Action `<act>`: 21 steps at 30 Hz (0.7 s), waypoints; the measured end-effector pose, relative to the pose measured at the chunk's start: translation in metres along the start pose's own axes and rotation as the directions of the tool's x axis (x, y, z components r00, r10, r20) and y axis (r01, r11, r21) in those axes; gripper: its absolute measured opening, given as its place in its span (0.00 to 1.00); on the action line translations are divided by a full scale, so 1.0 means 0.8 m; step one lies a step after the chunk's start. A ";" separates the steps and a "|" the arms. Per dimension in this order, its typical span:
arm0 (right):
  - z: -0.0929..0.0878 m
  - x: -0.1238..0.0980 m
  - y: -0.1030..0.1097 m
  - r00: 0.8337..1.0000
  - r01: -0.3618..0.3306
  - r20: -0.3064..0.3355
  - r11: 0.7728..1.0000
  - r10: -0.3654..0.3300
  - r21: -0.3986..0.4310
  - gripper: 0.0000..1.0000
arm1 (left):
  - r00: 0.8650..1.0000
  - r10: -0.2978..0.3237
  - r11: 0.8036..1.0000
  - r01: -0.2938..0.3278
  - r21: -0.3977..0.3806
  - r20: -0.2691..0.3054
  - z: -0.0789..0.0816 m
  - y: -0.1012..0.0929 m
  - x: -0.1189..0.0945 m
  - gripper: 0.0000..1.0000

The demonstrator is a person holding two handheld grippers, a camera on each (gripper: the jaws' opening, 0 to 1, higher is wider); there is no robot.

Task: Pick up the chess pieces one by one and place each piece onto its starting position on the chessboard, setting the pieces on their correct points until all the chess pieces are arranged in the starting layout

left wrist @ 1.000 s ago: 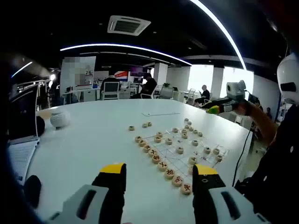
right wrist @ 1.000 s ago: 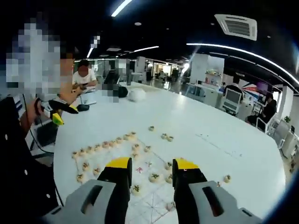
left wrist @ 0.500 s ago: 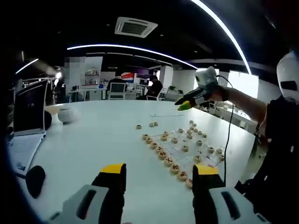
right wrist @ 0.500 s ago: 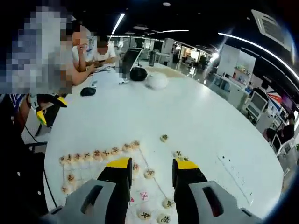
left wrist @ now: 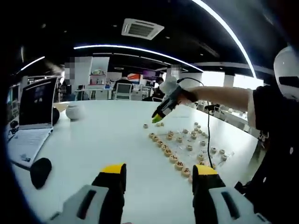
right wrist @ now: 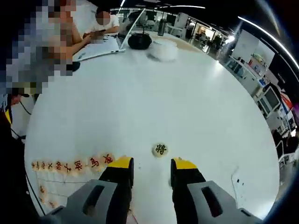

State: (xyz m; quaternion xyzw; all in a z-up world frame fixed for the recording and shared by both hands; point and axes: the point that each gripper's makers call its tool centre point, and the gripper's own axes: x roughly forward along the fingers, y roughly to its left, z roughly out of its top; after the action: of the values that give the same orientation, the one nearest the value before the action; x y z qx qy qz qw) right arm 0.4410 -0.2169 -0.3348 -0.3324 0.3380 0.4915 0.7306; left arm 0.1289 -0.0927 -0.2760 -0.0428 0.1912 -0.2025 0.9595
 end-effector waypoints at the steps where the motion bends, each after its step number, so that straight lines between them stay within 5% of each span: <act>1: 0.000 0.006 0.000 1.000 -0.004 -0.005 1.000 0.004 0.002 0.32 | 1.000 0.005 1.000 -0.005 -0.003 -0.001 -0.001 0.002 -0.002 0.58; 21: -0.001 0.046 -0.019 0.998 -0.017 -0.057 0.998 0.021 0.065 0.21 | 1.000 0.025 0.999 -0.026 -0.020 -0.010 -0.008 0.009 -0.007 0.58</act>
State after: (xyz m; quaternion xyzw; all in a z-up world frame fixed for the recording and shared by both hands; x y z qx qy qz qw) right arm 0.4656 -0.2033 -0.3632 -0.3194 0.3780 0.4775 0.7260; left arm 0.1243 -0.0840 -0.2813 -0.0492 0.1985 -0.1886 0.9605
